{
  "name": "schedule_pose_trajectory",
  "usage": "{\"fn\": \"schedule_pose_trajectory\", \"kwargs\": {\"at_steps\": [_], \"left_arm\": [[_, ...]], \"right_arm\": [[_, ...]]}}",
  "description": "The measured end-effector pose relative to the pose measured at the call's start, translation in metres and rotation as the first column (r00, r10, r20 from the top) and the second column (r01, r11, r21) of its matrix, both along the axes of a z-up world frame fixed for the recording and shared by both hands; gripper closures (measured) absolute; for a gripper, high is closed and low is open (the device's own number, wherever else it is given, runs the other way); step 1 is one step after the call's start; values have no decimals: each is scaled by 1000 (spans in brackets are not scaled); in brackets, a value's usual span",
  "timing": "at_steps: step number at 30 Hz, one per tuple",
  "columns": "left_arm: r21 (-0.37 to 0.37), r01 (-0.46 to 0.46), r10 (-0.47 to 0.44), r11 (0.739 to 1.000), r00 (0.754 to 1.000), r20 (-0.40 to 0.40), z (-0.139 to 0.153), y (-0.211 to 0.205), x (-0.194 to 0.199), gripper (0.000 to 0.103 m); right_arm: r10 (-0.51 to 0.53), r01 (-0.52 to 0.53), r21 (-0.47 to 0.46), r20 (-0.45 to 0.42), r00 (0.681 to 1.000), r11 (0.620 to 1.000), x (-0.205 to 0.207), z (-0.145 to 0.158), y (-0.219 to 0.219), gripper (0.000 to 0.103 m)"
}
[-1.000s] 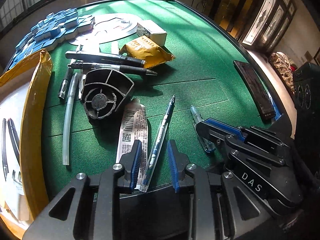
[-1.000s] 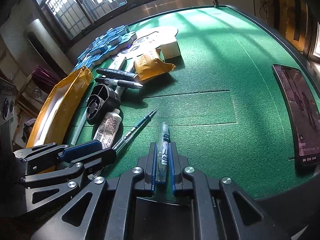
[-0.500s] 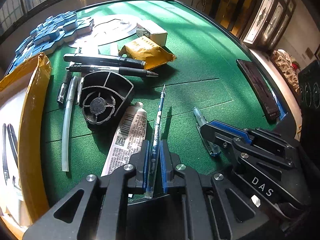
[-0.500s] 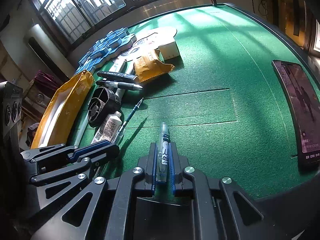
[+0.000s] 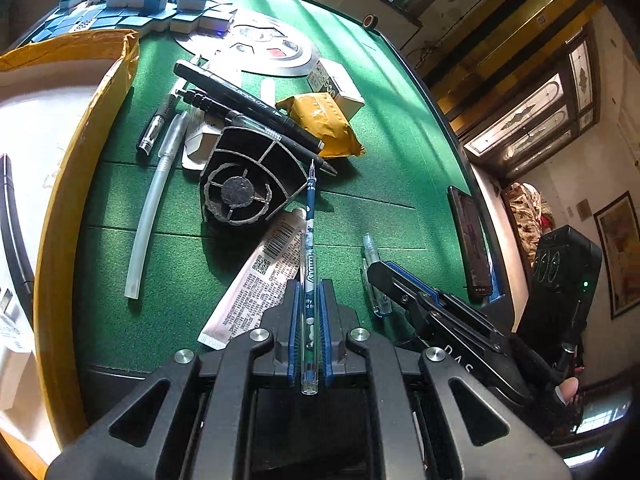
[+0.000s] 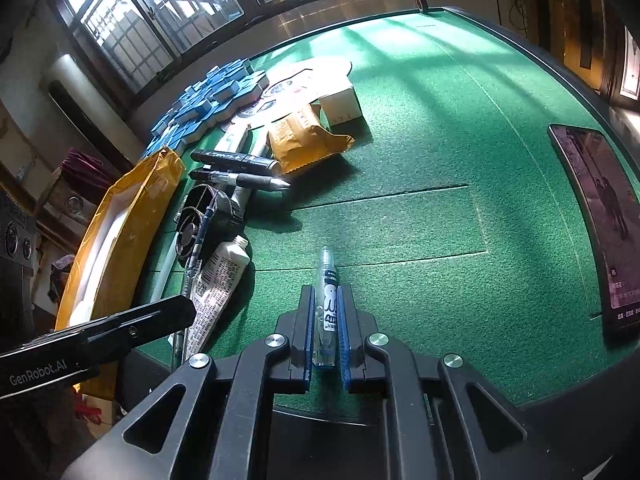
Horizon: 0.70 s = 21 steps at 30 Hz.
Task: Organize objects
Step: 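Carry the blue pen and clear marker over the tray with both grippers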
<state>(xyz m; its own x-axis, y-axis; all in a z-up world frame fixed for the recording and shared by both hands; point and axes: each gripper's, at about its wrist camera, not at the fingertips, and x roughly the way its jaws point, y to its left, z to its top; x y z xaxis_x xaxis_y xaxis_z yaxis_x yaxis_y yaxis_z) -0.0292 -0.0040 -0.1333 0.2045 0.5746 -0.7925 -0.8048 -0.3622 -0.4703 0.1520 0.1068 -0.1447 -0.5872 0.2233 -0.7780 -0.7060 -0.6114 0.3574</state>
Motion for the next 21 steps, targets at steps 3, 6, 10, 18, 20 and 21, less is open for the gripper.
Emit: {"fn": "schedule_pose_trajectory", "kwargs": {"at_steps": [3, 6, 10, 18, 20, 21], "left_arm": [[27, -22, 22, 999, 999, 29, 9, -11, -6, 96], [41, -28, 26, 999, 998, 52, 15, -18, -11, 96], [56, -35, 31, 998, 997, 69, 23, -24, -15, 96], [78, -62, 55, 995, 994, 99, 32, -36, -25, 96], [84, -68, 60, 994, 994, 96, 34, -39, -27, 96], [87, -71, 62, 994, 993, 99, 35, -41, -28, 96]], "right_arm": [[20, -19, 37, -16, 1000, 999, -4, 10, -10, 93], [46, -44, 63, -35, 998, 997, -10, 18, -21, 93], [71, -67, 77, -42, 997, 995, -17, 24, -31, 93], [108, -104, 92, -46, 993, 990, -29, 31, -44, 93], [116, -111, 93, -53, 992, 989, -31, 33, -47, 93], [122, -116, 95, -55, 991, 989, -32, 34, -49, 93]]}}
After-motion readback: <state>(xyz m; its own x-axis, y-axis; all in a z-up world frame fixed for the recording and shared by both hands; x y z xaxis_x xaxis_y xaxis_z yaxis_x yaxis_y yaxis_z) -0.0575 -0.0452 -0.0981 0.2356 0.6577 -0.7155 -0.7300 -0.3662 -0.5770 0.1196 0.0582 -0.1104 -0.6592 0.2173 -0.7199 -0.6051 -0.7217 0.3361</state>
